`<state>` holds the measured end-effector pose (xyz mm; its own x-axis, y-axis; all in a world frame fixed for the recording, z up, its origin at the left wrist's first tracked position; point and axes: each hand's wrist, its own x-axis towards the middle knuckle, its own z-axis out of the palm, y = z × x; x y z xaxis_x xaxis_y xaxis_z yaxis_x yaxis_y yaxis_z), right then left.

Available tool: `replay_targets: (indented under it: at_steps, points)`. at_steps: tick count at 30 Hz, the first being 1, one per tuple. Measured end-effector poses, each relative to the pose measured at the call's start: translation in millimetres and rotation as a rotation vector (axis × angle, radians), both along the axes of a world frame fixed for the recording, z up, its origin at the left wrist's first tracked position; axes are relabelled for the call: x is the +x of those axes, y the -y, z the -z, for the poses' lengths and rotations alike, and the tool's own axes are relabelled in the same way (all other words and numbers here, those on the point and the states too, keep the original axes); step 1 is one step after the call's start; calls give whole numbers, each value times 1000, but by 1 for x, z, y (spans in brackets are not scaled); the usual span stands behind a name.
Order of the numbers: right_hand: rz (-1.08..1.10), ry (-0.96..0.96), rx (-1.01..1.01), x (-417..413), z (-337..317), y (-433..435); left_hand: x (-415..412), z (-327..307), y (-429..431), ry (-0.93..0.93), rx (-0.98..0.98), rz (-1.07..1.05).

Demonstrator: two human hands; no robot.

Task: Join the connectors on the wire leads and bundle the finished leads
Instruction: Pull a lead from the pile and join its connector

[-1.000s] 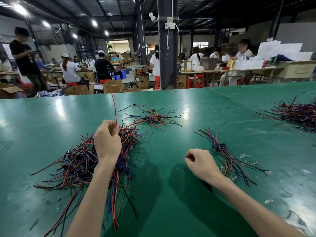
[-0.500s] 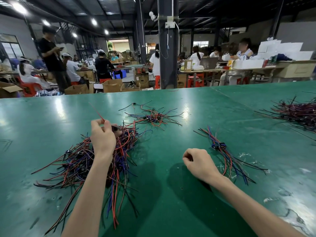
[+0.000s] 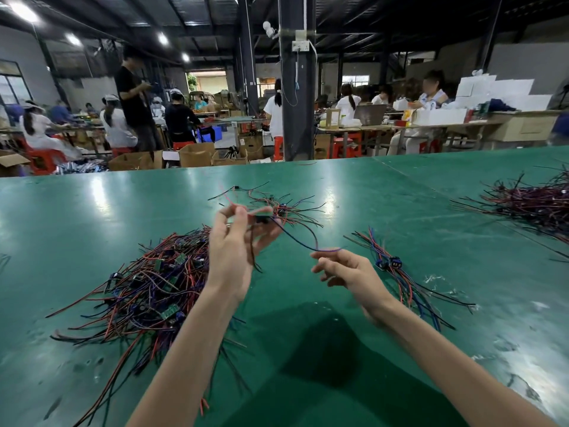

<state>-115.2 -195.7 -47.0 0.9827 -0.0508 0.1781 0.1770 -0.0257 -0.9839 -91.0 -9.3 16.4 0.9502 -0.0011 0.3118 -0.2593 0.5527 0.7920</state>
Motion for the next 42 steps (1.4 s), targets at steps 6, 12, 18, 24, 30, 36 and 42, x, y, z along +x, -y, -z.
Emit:
replay_targets:
  at_steps: [6,12,18,24,30,36,42]
  points:
    - [-253,-40,266,-4,-7,9,-4,23,28,-181,9,177]
    - [-392,-111,497,-5,-12,14,-1,34,30,-285,27,245]
    - [-439,-91,586,-5,-12,17,-1,42,31,-348,82,235]
    - [-255,-74,533,-2,-9,13,-5,43,36,-322,253,362]
    - [-40,-36,380,3,-7,15,-8,53,39,-87,848,247]
    - [70,24,243,3,-5,11,-10,58,43,117,1224,77]
    - [99,31,215,1,-6,9,-13,62,49,142,1314,30]
